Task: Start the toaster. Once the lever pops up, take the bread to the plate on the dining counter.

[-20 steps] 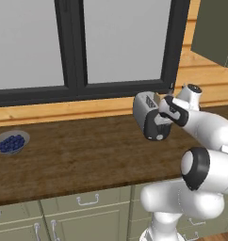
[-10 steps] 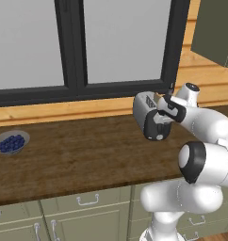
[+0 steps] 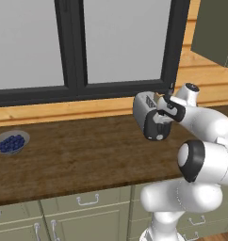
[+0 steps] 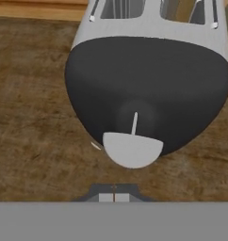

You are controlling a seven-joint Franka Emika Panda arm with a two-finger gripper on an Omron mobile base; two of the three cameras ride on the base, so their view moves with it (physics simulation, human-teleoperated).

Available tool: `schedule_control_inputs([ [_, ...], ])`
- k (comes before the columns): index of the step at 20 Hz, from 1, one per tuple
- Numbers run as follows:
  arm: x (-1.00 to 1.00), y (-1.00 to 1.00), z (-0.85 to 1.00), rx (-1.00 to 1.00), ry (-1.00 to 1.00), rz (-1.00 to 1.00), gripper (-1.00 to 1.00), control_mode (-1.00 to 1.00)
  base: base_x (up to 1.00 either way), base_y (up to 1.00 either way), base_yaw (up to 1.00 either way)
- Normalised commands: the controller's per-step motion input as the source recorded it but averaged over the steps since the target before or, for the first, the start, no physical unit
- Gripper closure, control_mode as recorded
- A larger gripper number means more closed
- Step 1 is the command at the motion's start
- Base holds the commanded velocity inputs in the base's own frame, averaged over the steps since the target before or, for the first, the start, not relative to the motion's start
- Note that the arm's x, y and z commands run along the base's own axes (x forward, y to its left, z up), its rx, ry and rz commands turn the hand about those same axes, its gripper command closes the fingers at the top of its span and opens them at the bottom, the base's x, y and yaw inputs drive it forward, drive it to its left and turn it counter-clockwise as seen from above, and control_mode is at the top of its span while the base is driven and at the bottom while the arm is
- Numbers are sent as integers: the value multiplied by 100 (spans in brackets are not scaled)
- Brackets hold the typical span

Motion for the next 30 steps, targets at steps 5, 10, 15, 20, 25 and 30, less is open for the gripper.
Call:
schedule_control_inputs([
  [5,11,3,-2,0,-2,0,100,-100,0,0,0],
  [10,8,4,-7,0,0,0,100,-100,0,0,0],
  [15,1,3,-27,0,0,0,100,-100,0,0,0],
  [20,12,1,-15,0,0,0,100,-100,0,0,0],
  [25,19,0,0,0,-5,0,100,-100,0,0,0],
  [30,25,1,-16,0,0,0,100,-100,0,0,0],
])
